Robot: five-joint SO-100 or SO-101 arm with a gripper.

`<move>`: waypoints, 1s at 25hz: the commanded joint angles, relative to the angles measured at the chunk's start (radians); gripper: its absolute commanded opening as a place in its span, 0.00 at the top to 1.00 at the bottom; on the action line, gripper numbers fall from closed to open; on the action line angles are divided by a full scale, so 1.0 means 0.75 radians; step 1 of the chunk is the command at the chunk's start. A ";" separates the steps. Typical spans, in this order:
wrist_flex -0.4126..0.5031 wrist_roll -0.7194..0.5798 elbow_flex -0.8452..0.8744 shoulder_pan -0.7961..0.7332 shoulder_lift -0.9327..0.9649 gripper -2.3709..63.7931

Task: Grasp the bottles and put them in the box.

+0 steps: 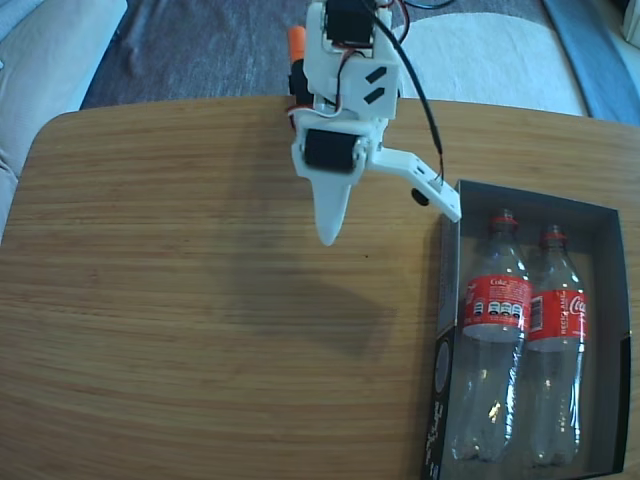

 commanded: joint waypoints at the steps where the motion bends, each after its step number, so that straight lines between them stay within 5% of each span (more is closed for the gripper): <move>1: -0.020 -0.002 0.051 -0.025 0.104 0.93; 6: -0.008 -0.202 0.211 -0.051 0.280 0.96; 25: 0.172 -0.350 0.387 -0.039 0.614 0.97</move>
